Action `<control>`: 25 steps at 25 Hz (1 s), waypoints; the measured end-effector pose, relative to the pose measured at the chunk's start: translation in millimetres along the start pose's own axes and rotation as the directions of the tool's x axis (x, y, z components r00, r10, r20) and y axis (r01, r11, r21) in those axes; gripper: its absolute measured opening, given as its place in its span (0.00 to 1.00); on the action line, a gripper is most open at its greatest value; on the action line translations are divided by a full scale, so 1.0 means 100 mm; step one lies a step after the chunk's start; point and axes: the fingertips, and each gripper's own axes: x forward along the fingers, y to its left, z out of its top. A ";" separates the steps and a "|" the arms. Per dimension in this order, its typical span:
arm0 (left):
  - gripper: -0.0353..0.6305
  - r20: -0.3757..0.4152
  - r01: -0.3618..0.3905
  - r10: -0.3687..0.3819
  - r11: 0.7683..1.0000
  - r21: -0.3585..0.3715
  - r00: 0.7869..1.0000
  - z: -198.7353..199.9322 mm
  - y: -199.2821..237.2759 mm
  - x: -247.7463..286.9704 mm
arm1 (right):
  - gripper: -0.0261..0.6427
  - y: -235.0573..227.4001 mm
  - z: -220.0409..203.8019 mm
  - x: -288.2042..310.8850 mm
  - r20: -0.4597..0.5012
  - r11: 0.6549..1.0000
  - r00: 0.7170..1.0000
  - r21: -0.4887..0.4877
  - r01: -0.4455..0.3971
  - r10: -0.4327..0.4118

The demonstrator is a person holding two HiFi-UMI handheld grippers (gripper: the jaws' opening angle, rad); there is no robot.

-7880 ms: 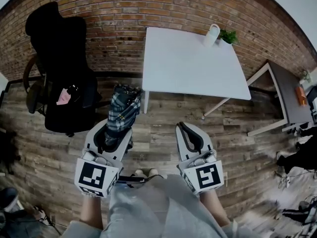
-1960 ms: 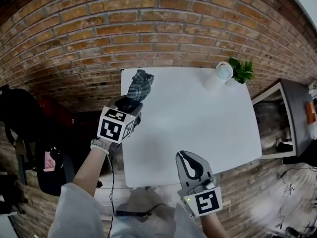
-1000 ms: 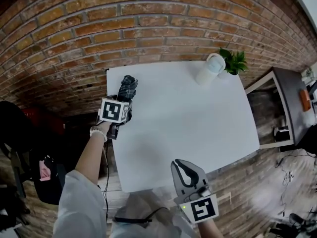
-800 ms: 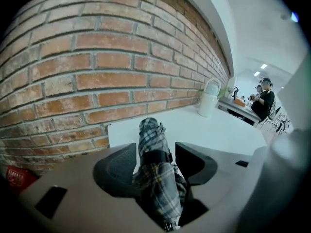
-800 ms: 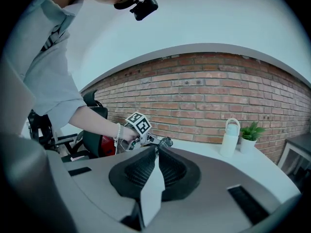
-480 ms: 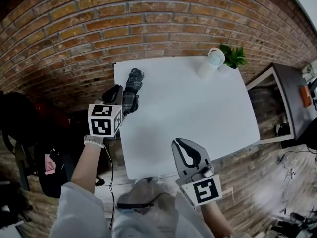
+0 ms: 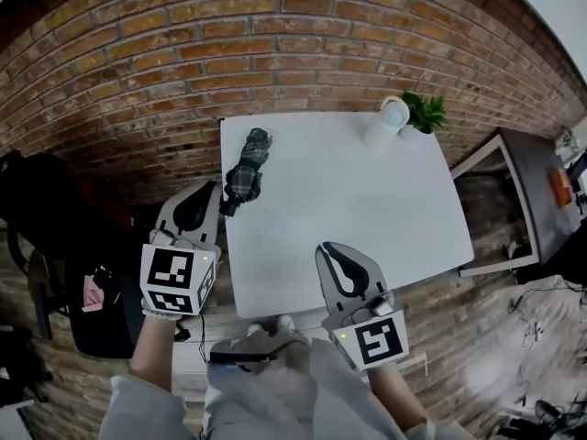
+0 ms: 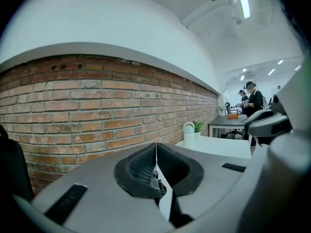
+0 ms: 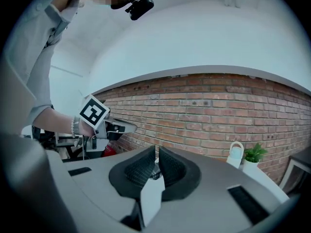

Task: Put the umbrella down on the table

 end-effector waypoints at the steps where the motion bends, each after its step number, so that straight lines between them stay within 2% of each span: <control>1: 0.09 0.009 0.002 -0.002 1.000 0.010 1.000 0.04 -0.04 -0.09 | 0.12 0.01 0.03 -0.02 0.005 1.000 1.000 -0.004 -0.002 0.002; 5: 0.09 0.029 0.000 -0.001 0.999 0.054 1.000 0.17 -0.18 -0.41 | 0.12 0.06 0.12 -0.08 0.002 1.000 1.000 -0.018 -0.010 0.010; 8: 0.09 0.052 -0.011 0.008 0.998 0.057 0.999 0.20 -0.25 -0.63 | 0.12 0.12 0.16 -0.11 0.029 1.000 0.999 -0.012 -0.017 0.017; 11: 0.09 0.053 -0.023 0.020 0.998 0.058 0.998 0.18 -0.32 -0.80 | 0.12 0.18 0.13 -0.13 0.014 0.999 0.999 -0.014 -0.031 0.031; 25: 0.09 0.065 -0.013 0.014 1.000 -0.018 0.998 0.18 -0.43 -1.10 | 0.12 0.32 0.12 -0.12 -0.008 0.997 0.998 -0.044 -0.067 0.067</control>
